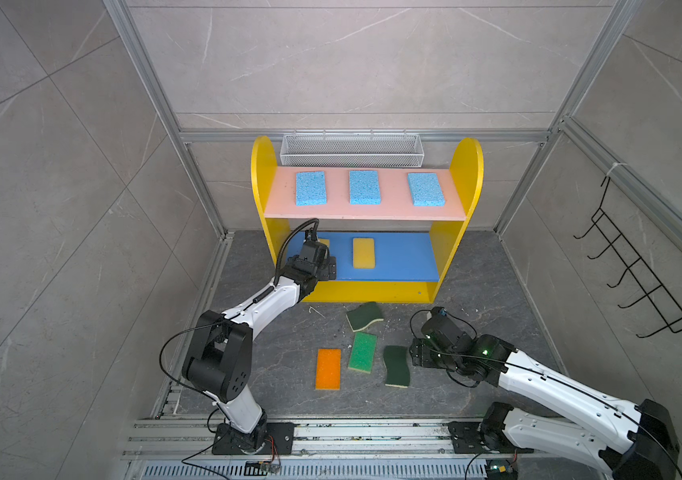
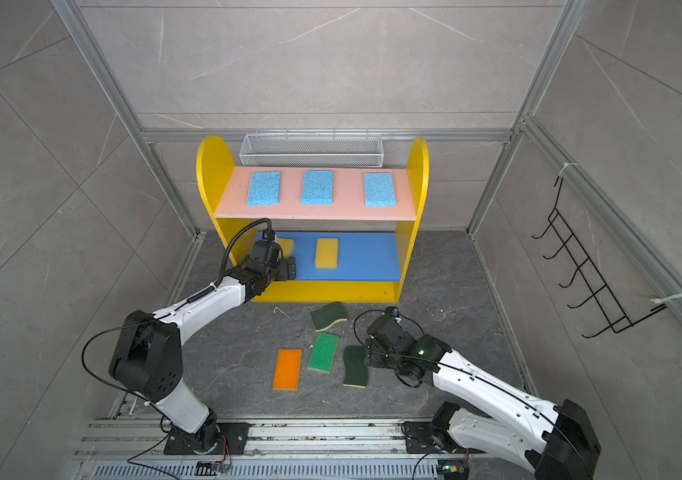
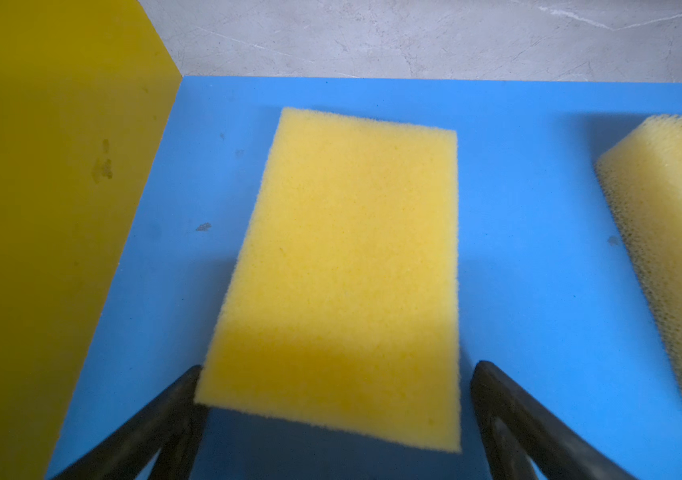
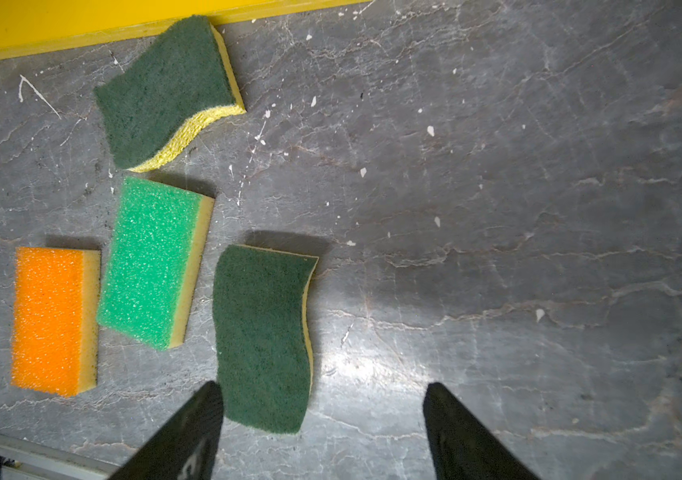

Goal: Place and organize the cleaning sponges onto the shelf

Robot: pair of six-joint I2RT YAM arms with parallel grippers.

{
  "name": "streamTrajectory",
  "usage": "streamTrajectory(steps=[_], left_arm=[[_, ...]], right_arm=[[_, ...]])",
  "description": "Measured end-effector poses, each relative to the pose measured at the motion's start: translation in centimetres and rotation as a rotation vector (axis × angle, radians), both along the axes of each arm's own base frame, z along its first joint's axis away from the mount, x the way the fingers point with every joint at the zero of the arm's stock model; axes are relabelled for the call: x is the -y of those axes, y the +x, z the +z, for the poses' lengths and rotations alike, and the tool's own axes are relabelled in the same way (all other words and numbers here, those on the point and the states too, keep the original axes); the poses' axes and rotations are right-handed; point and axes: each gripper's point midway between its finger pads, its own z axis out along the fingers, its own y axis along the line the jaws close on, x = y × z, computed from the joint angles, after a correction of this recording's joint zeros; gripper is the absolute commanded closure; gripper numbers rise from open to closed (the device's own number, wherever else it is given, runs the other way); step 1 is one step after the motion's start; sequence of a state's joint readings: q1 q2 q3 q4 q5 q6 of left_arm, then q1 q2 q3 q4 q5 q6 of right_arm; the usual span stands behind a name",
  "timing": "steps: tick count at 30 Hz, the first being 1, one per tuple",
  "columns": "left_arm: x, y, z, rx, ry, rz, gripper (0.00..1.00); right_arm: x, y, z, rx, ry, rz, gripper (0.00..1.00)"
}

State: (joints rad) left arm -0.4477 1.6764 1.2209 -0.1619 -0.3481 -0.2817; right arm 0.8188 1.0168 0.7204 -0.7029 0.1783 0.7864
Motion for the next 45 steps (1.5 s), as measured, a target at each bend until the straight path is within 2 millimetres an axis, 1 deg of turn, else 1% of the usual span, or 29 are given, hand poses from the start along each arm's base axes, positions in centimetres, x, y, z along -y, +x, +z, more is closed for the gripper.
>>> streamTrajectory(steps=[6, 15, 19, 29, 38, 45], left_arm=[[0.1, 0.6, -0.1, 0.004, -0.007, -0.014, 0.0], [1.2, 1.0, 0.1, 0.008, -0.039, -0.072, 0.0], [1.4, 1.0, 0.1, 0.018, -0.048, -0.077, 0.0], [1.5, 0.8, 0.2, 0.034, -0.058, -0.084, 0.0], [2.0, -0.1, 0.3, 0.036, -0.07, -0.107, 0.0], [1.9, -0.4, 0.3, 0.028, -0.07, -0.11, 0.0]], right_arm=[[0.1, -0.1, 0.0, -0.004, -0.002, -0.003, 0.22], [0.1, -0.1, 0.0, -0.006, -0.002, -0.006, 0.22], [0.1, -0.1, 0.0, -0.006, -0.001, -0.006, 0.22], [0.1, -0.1, 0.0, -0.006, -0.001, -0.006, 0.22], [0.1, -0.1, 0.2, 0.0, 0.006, -0.007, 0.22], [0.1, -0.1, 0.4, 0.006, 0.017, -0.013, 0.22]])
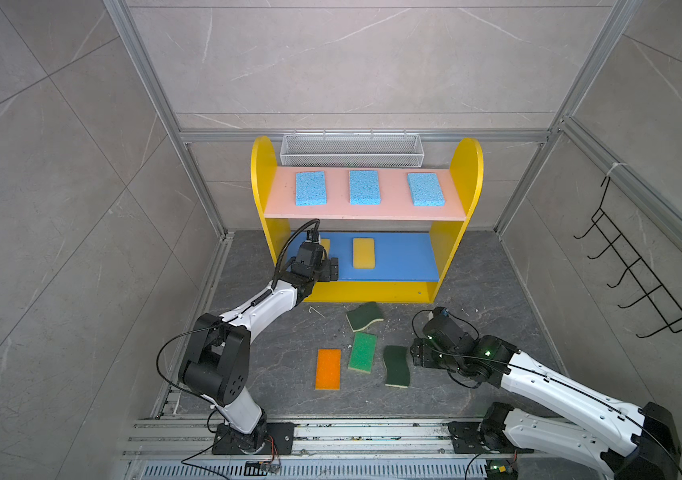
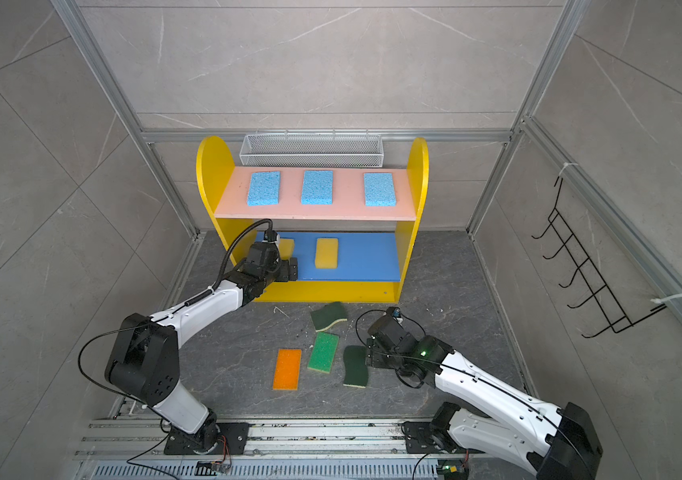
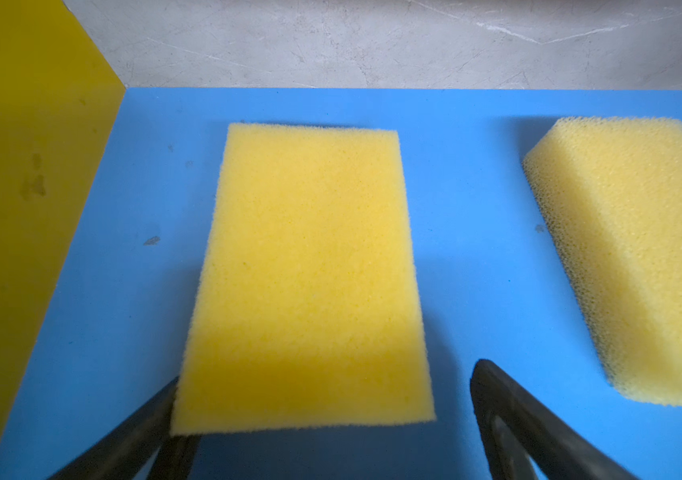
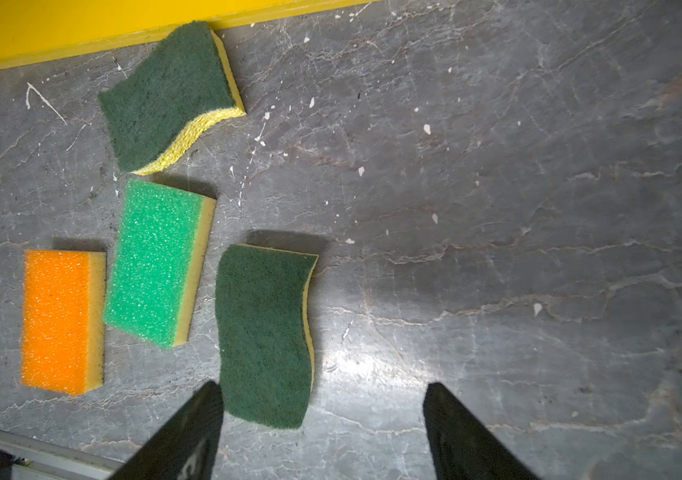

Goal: Place and organize the cleaning sponges onto the shelf

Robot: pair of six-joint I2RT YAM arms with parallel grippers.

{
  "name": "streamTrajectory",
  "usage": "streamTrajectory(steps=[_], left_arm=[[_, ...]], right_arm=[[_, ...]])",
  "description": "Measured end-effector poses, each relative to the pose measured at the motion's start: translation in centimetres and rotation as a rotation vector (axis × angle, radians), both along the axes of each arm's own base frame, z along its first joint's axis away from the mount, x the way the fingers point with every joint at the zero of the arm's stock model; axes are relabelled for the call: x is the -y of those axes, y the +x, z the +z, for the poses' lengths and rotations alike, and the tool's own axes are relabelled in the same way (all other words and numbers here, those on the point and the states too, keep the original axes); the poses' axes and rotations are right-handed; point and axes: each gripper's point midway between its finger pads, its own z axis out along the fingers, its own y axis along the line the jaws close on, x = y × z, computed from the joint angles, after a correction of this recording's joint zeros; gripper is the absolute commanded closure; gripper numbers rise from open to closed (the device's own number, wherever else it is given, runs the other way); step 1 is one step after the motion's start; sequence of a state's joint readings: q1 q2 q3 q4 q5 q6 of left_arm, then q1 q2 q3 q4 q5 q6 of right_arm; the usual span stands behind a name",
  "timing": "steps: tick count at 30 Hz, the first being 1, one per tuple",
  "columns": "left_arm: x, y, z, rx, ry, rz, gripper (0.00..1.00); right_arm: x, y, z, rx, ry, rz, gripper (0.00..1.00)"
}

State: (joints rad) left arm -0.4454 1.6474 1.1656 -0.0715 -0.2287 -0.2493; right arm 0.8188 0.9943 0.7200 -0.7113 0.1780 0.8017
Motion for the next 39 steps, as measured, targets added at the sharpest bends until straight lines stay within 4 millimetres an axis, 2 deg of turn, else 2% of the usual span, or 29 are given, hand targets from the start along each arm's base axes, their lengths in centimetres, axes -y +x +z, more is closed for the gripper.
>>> streamTrajectory(steps=[6, 10, 13, 17, 22, 26, 28, 31, 39], left_arm=[[-0.7, -0.9, 0.1, -0.02, 0.028, 0.021, 0.0], [-1.9, -2.7, 0.1, -0.054, 0.053, 0.043, 0.0], [-2.7, -4.3, 1.3, -0.062, 0.058, 0.046, 0.0], [-3.6, -6.5, 5.4, -0.005, 0.033, 0.04, 0.0], [-6.0, -10.3, 11.2, 0.079, 0.014, 0.067, 0.02], [-8.0, -13.0, 13.9, 0.106, 0.024, 0.1, 0.03], [-8.9, -14.3, 14.0, 0.095, 0.033, 0.111, 0.04], [-9.9, -15.8, 13.1, 0.067, 0.043, 0.131, 0.06], [-11.3, -18.7, 8.2, -0.047, 0.046, 0.168, 0.08]], right_arm=[[0.1, -0.1, 0.4, 0.011, 0.011, 0.0, 0.21], [0.5, -0.1, 0.3, 0.012, -0.013, -0.004, 0.21], [0.9, 0.0, 0.4, 0.022, -0.034, -0.004, 0.21], [0.7, 0.6, 1.7, 0.058, -0.032, 0.004, 0.21], [0.4, 1.0, 2.1, 0.079, -0.037, 0.017, 0.21], [0.4, 1.2, 2.1, 0.086, -0.042, 0.025, 0.22], [0.3, 1.3, 2.1, 0.09, -0.044, 0.027, 0.21], [0.2, 1.3, 2.0, 0.088, -0.05, 0.031, 0.22], [0.3, 1.2, 2.2, 0.093, -0.046, 0.034, 0.22]])
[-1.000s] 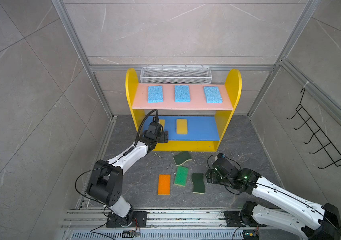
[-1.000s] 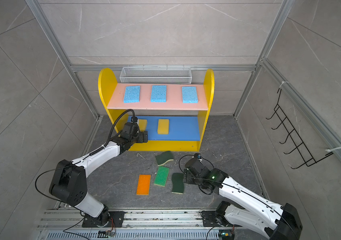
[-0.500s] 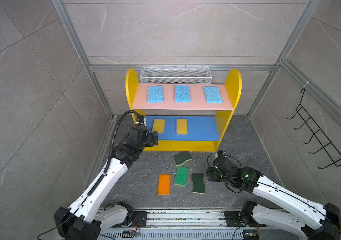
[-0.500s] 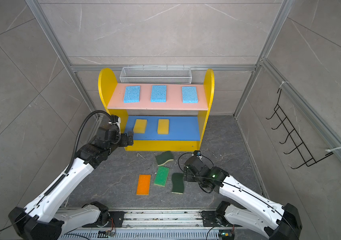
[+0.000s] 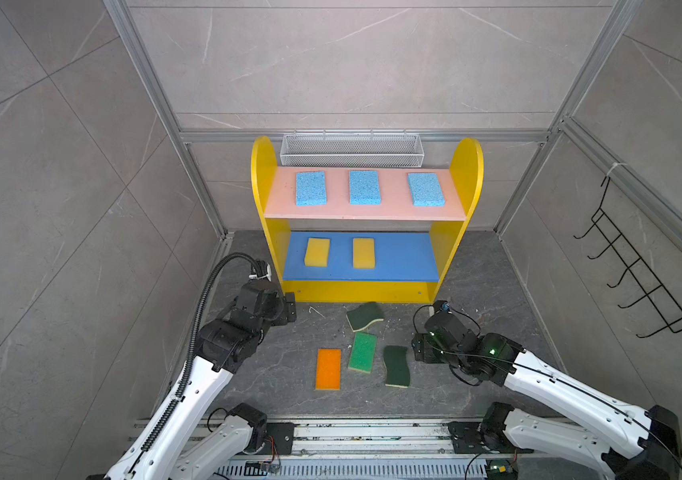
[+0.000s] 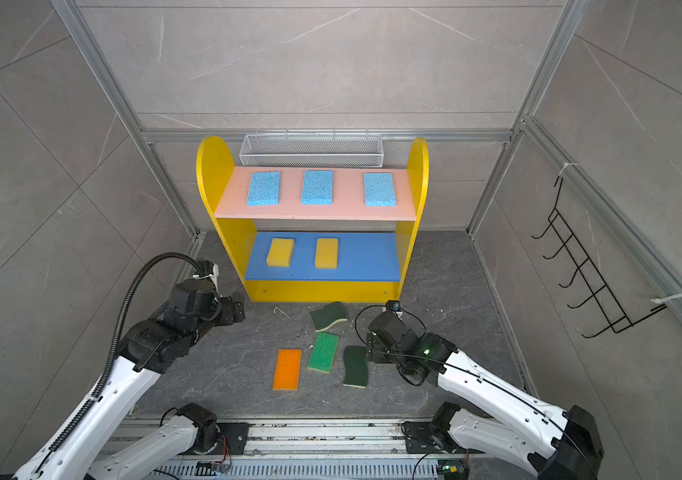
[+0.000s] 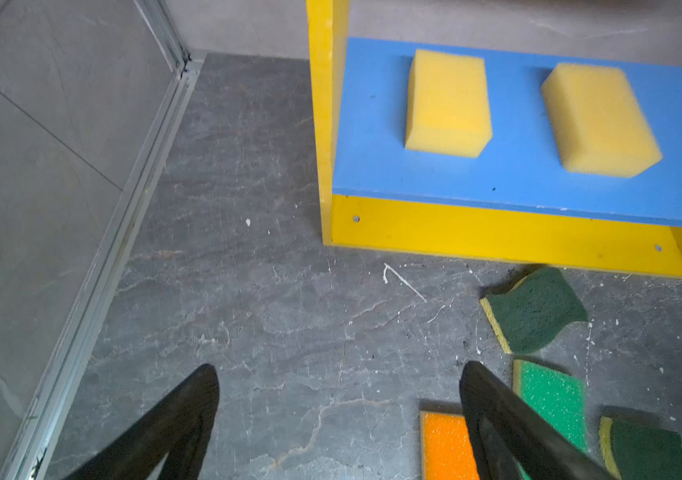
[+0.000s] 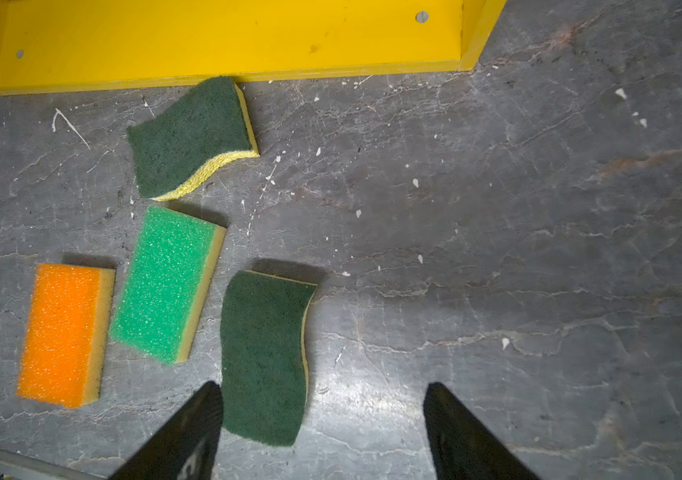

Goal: Place and organize the cleaning sponges onto the shelf
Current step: 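Withdraw the left gripper over the table sponges while the right gripper hovers, then lower the right gripper onto the dark green wavy sponge and grasp it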

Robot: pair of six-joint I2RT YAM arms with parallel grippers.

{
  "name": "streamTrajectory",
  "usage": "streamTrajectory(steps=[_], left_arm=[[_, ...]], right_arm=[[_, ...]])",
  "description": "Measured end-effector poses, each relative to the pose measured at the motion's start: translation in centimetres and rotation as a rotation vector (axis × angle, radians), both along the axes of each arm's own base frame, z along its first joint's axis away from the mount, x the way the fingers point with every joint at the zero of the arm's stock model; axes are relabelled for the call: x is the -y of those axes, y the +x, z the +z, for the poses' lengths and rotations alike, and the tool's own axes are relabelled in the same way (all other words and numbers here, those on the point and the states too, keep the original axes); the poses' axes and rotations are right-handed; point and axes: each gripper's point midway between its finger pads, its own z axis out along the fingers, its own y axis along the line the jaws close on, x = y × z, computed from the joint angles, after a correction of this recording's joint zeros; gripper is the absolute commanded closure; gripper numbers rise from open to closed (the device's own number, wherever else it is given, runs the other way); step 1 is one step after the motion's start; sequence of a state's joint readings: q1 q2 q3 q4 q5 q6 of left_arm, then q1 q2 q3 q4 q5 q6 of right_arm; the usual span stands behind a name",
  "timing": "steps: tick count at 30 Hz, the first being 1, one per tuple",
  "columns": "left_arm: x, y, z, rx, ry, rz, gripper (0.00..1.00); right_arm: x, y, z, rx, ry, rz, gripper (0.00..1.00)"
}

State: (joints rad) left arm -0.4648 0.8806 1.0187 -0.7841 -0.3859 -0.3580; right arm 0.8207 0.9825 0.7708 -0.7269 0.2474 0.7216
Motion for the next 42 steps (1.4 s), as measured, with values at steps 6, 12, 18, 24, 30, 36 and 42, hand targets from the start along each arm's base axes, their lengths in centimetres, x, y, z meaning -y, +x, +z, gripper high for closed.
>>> streamTrajectory(steps=[6, 12, 18, 24, 30, 36, 42], left_arm=[[-0.5, -1.2, -3.6, -0.097, -0.01, 0.049, 0.07], [-1.4, -3.0, -7.4, -0.211, -0.01, 0.118, 0.07], [-1.6, -4.1, -9.2, -0.267, -0.042, 0.159, 0.08], [-1.3, -4.6, -10.3, -0.298, -0.08, 0.169, 0.08], [-0.8, -5.0, -10.9, -0.319, -0.118, 0.167, 0.07], [-0.6, -5.1, -10.7, -0.314, -0.141, 0.163, 0.07], [-0.6, -5.1, -10.7, -0.313, -0.146, 0.168, 0.07]], right_arm=[[0.1, -0.8, -0.5, -0.02, 0.008, -0.011, 0.22], [-1.0, -2.5, -1.8, -0.065, 0.02, -0.007, 0.22], [-3.1, -4.6, -3.4, -0.103, -0.009, 0.014, 0.22], [-4.4, -5.8, -4.7, -0.116, -0.029, -0.007, 0.22], [-5.3, -5.8, -6.4, -0.127, -0.054, -0.043, 0.19], [-5.8, -5.8, -8.0, -0.14, -0.093, -0.049, 0.13], [-6.5, -5.6, -9.2, -0.149, -0.12, -0.046, 0.09]])
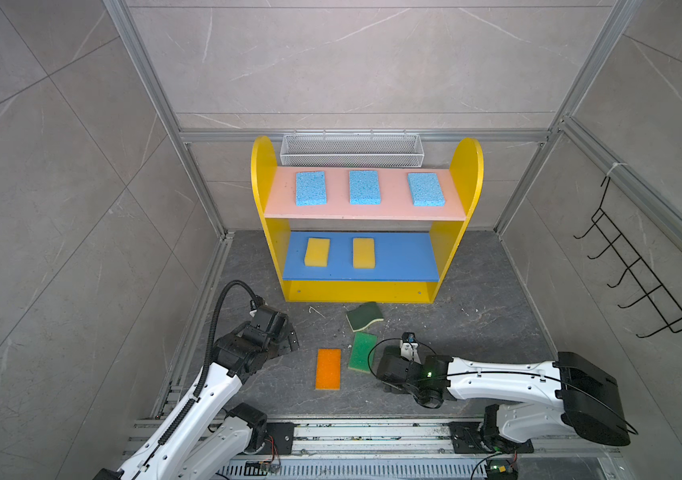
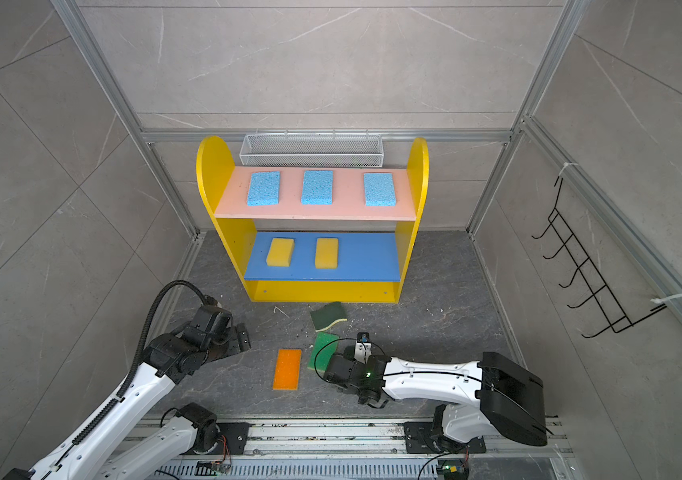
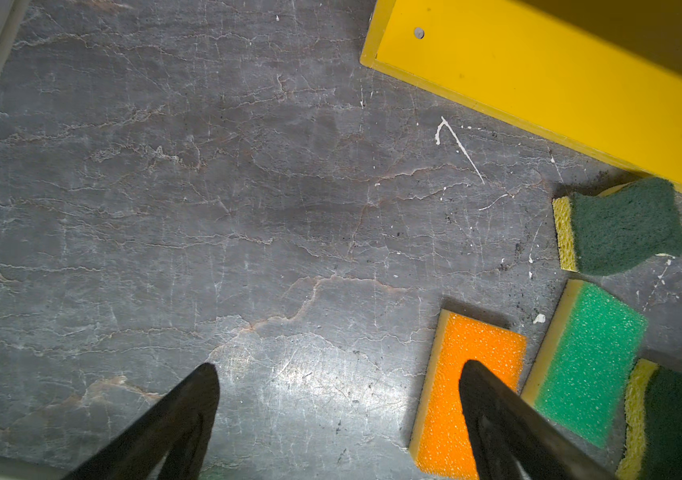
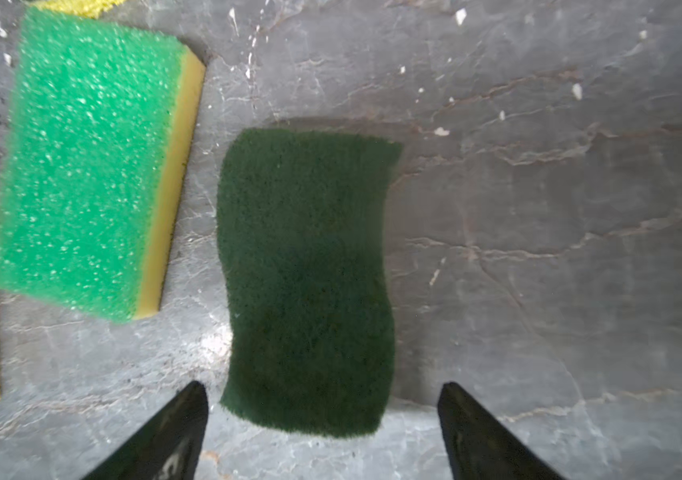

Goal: Place and organize the cleaning sponges onto the shelf
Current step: 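Lower the right gripper onto the dark green wavy sponge and grasp it, then lift and carry the dark green sponge with the right gripper to the blue shelf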

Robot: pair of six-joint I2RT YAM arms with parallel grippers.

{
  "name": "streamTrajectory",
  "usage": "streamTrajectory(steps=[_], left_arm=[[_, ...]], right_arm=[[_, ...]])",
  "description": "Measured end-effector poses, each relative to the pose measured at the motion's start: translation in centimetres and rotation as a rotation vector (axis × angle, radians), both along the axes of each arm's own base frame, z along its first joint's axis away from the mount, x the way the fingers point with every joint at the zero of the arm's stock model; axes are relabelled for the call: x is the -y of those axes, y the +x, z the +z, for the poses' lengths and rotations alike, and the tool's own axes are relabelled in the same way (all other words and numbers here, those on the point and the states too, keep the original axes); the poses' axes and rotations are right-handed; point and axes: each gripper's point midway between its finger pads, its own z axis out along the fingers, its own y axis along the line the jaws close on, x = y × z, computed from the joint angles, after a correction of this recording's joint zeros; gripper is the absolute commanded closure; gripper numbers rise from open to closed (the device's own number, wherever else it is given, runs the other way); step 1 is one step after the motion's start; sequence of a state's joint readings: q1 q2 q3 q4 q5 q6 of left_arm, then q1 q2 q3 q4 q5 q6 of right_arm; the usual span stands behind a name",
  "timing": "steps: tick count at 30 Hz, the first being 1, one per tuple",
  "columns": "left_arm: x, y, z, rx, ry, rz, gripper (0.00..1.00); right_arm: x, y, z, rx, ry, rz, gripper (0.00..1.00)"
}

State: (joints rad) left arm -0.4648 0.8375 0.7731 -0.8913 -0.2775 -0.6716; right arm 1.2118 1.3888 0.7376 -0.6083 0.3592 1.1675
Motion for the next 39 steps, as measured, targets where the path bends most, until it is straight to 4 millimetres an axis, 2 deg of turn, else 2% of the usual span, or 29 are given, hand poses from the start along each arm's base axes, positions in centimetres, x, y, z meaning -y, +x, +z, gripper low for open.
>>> streamTrajectory(steps=[10, 23, 34, 39], left_arm=[[0.0, 0.0, -0.3, -0.014, 0.003, 0.002, 0.07], [0.4, -0.1, -0.7, -0.04, -0.004, -0.008, 0.07], [0.5, 0.1, -0.2, -0.031, -0.01, -0.005, 0.07], [0.5, 0.3, 0.3, -0.021, -0.011, -0.003, 0.07]], right_arm=[[-0.7, 0.2, -1.6, -0.011, -0.022, 0.008, 0.09], [-0.6, 0.6, -2.9, -0.031, -0.01, -0.023, 0.19], [-0.2, 0.9, -2.7, -0.026, -0.01, -0.038, 0.35], [0.7, 1.3, -0.7, 0.014, -0.034, -0.029, 0.34]])
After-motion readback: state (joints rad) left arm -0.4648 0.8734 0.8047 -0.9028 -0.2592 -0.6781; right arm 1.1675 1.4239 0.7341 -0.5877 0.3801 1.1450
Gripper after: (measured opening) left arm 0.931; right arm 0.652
